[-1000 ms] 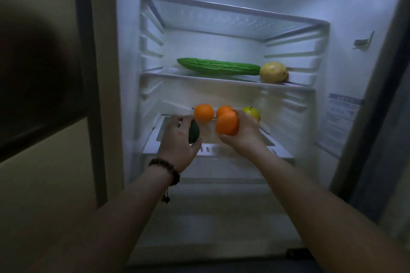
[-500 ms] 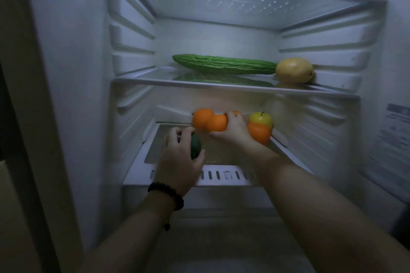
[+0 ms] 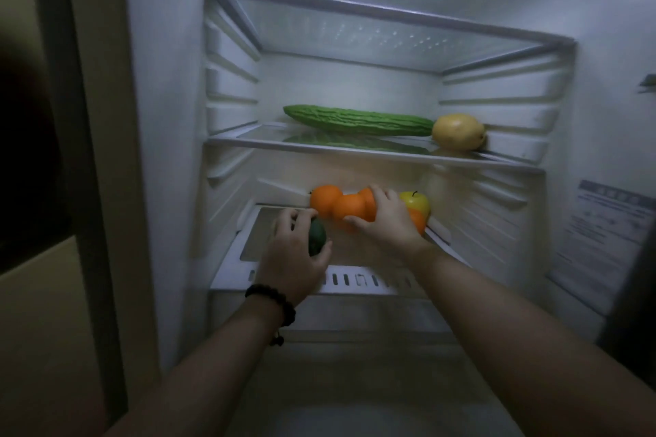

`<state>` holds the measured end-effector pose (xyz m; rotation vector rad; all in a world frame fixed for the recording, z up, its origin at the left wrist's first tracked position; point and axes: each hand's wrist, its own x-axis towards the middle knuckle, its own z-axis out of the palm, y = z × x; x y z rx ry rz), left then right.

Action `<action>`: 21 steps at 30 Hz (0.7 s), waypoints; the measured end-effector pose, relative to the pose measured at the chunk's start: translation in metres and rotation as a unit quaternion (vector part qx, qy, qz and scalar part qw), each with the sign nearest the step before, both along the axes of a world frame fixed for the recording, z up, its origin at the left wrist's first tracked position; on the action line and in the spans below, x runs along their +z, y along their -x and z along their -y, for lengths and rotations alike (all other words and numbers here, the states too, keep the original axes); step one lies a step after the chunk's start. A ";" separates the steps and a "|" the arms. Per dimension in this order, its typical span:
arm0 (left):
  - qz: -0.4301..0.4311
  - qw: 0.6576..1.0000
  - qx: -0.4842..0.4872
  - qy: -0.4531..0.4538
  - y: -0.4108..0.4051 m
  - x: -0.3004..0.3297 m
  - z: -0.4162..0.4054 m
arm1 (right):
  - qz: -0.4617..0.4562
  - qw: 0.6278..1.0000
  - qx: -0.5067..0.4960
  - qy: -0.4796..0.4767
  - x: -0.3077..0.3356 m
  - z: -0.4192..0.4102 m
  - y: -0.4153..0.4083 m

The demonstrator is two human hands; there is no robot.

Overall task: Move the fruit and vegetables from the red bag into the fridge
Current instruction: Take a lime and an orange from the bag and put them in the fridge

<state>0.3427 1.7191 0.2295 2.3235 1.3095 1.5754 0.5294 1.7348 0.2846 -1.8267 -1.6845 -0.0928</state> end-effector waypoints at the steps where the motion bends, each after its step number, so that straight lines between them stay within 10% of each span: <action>1: 0.004 1.000 -0.005 0.004 0.001 0.002 0.003 | 0.012 1.000 0.002 -0.020 0.001 0.010 0.001; 21: 0.071 0.958 -0.270 0.066 -0.026 -0.020 0.215 | 0.070 0.984 -0.148 -0.074 -0.035 0.358 0.026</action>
